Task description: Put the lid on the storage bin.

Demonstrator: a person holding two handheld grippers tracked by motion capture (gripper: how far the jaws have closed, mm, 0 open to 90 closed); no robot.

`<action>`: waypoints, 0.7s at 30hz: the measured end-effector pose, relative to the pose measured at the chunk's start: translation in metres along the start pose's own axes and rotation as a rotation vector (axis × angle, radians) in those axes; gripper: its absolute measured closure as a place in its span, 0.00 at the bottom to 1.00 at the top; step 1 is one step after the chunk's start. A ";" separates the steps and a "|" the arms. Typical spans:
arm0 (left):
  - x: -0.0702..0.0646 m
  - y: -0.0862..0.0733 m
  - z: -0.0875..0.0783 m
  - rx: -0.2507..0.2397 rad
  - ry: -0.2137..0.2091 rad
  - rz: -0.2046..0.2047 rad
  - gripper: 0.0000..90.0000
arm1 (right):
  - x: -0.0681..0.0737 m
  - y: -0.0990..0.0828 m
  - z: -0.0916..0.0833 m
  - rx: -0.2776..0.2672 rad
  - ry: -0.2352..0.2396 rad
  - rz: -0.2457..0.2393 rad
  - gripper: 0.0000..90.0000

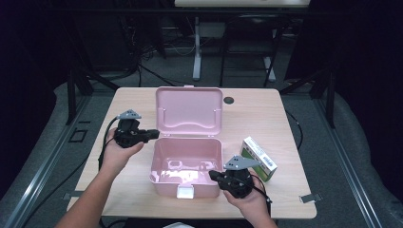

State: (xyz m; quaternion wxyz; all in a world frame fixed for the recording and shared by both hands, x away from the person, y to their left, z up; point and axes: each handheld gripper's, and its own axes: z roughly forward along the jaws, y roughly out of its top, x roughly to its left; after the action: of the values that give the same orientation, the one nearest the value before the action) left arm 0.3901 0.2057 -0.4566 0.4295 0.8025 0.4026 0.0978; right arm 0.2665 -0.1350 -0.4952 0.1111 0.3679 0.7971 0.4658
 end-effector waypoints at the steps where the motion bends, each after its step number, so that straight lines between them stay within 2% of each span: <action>1: 0.001 -0.002 0.002 0.011 0.004 0.000 0.93 | 0.000 0.000 0.000 0.000 -0.001 0.000 0.99; 6: 0.001 -0.009 0.009 0.032 0.004 0.005 0.94 | 0.000 0.000 0.000 -0.002 0.000 0.000 0.99; 9: 0.002 -0.011 0.010 0.022 -0.002 -0.003 0.94 | -0.001 0.000 0.000 -0.003 0.011 0.009 1.00; 16: 0.001 -0.013 0.011 0.007 -0.004 -0.019 0.95 | 0.000 -0.001 0.000 -0.005 0.003 0.001 1.00; 19: 0.001 -0.013 0.010 0.008 0.000 -0.007 0.95 | 0.000 -0.001 -0.001 -0.003 0.007 0.003 0.99; 21: 0.001 -0.014 0.010 0.006 0.000 -0.015 0.95 | 0.000 -0.001 -0.001 -0.001 0.009 0.004 0.99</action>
State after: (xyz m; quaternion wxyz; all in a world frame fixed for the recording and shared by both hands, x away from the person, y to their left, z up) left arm 0.3877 0.2047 -0.4734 0.4277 0.8008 0.4088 0.0934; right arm 0.2653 -0.1354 -0.4952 0.1068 0.3673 0.7965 0.4683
